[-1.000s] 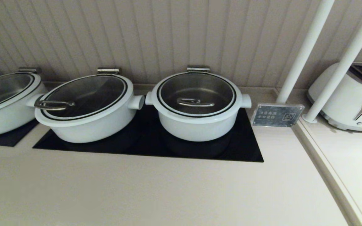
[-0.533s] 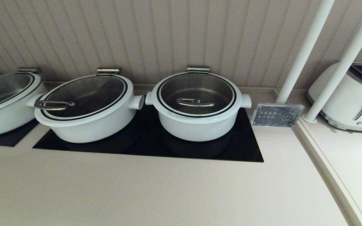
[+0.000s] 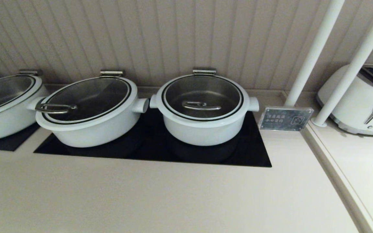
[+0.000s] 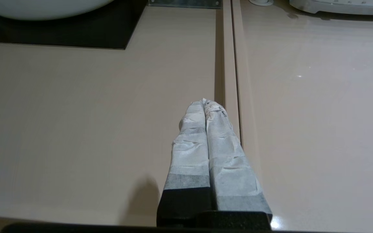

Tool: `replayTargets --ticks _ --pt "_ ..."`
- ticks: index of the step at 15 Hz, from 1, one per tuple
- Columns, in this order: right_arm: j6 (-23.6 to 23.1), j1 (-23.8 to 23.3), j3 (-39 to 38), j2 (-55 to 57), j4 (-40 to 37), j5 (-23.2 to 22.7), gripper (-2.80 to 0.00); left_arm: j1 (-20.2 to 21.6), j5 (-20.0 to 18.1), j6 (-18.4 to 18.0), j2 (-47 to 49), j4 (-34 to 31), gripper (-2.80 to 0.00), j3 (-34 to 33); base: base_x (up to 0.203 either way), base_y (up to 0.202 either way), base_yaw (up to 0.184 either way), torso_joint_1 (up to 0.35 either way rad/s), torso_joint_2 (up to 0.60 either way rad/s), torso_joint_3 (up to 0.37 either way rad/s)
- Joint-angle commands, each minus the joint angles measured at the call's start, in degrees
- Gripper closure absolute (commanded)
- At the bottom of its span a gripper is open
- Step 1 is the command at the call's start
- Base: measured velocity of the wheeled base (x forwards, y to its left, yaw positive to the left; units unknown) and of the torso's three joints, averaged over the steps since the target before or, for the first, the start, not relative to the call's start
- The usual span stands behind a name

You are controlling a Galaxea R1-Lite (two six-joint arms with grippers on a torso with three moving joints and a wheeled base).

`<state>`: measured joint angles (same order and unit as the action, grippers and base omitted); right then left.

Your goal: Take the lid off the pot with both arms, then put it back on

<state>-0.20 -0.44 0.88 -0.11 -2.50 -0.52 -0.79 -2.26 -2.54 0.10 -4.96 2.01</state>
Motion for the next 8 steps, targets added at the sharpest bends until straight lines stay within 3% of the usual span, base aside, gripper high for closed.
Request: replayTargets --ticks 1,8 --pt "0.3 0.0 0.0 0.1 0.0 0.1 0.0 0.0 0.0 0.0 0.0 0.0 0.0 0.0 0.0 0.0 0.0 0.0 0.0 0.0" --pt "-0.2 0.0 0.0 0.1 0.0 0.1 0.0 0.0 0.0 0.0 0.0 0.0 0.0 0.0 0.0 0.0 0.0 0.0 0.0 0.0"
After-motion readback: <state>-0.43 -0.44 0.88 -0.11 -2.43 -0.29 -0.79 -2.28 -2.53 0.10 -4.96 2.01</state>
